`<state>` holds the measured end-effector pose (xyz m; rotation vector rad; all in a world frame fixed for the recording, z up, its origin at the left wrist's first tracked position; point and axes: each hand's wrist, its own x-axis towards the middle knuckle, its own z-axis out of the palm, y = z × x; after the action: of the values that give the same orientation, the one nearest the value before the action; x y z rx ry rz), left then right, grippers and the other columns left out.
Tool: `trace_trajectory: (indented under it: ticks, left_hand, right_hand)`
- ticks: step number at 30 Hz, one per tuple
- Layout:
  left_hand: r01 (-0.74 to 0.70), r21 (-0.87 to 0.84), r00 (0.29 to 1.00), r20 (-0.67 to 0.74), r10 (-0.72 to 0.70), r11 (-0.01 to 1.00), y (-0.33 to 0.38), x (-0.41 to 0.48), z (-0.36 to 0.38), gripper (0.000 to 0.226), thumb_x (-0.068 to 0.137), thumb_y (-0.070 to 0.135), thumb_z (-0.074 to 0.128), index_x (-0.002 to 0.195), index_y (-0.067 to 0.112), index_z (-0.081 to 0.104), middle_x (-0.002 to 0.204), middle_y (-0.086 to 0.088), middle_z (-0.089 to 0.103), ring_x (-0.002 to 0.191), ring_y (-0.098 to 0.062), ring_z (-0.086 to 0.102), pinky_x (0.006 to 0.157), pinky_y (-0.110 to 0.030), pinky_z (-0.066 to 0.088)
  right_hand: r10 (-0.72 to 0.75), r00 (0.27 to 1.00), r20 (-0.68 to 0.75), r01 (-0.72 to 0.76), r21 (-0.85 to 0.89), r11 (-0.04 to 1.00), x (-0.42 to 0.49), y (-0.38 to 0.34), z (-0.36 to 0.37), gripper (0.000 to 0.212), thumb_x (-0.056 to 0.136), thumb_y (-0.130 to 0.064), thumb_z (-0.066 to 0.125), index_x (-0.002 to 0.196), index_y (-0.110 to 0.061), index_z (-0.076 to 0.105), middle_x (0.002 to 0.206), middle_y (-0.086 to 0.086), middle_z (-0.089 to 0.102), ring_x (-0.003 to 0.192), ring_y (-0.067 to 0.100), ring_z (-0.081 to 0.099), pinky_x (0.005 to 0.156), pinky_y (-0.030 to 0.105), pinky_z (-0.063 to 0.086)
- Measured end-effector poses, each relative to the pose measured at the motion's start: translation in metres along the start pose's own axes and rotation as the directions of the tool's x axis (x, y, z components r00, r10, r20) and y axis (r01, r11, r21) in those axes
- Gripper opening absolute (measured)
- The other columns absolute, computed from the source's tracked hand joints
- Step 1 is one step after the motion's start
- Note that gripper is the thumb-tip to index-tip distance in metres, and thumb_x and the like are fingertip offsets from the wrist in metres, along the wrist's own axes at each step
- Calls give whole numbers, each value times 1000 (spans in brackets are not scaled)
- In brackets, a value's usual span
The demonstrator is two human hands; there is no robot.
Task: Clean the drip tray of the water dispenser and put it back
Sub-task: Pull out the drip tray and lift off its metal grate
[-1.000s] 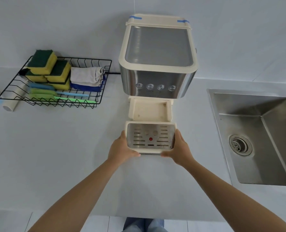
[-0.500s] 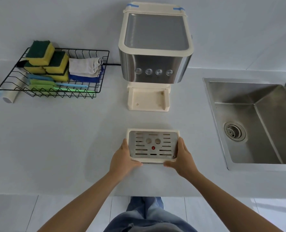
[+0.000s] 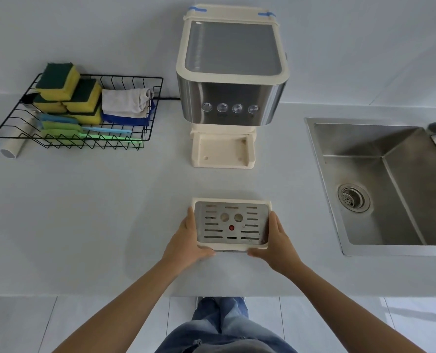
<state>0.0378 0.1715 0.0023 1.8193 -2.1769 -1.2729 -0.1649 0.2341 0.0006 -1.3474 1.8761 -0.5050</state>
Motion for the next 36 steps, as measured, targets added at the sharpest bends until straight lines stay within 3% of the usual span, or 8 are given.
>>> trace_trajectory:
  ticks: [3,5,7,10,20,25,36]
  left_hand:
    - [-61,73,998,0,61,995,5,2,-9,109,67,35,76,144,20,-1,140,-3,33,121,-19,46,92,-32,47]
    - [-112,219,993,-22,119,969,9,3,-16,97,69,42,73,142,23,12,142,-3,30,125,-20,42,90,-36,48]
    - [-152,358,987,-1,163,921,15,5,-18,88,72,47,68,141,24,19,150,-6,19,136,-22,28,99,-40,44]
    - [-226,442,974,68,218,868,25,9,-17,76,76,46,64,139,26,27,154,-7,11,141,-24,16,110,-40,33]
    - [-274,470,959,195,204,839,34,18,-10,69,76,46,64,136,25,37,157,-10,-2,144,-26,-4,115,-42,19]
    - [-275,448,957,210,199,851,37,21,-11,65,72,44,68,128,21,44,157,-8,-3,144,-26,-4,114,-41,23]
    - [-292,430,949,242,203,854,39,23,-12,54,71,38,71,116,18,48,157,-5,0,144,-27,0,111,-41,28]
  right_hand:
    - [-60,998,-2,60,-45,997,0,-2,-5,95,65,-19,79,138,-16,19,126,0,39,114,16,48,84,36,57]
    - [-99,995,-8,97,-104,990,0,-9,-11,88,67,-22,78,136,-18,24,129,0,36,118,18,42,93,38,52]
    - [-127,992,18,128,-206,970,1,-17,-17,75,72,-26,74,134,-15,32,139,4,30,127,21,33,105,34,39]
    - [-190,978,89,209,-340,917,6,-24,-21,61,81,-31,66,133,-14,40,149,6,21,137,21,20,111,28,25]
    - [-202,930,308,338,-495,801,22,-22,-17,55,84,-40,59,133,-23,42,155,6,9,144,25,1,117,37,15]
    - [-167,925,340,331,-511,794,26,-24,-20,62,82,-43,59,137,-27,35,157,4,3,145,25,-4,117,38,11]
    - [-192,905,379,380,-521,764,31,-27,-26,62,77,-44,65,131,-28,41,157,2,2,144,23,-3,117,37,8]
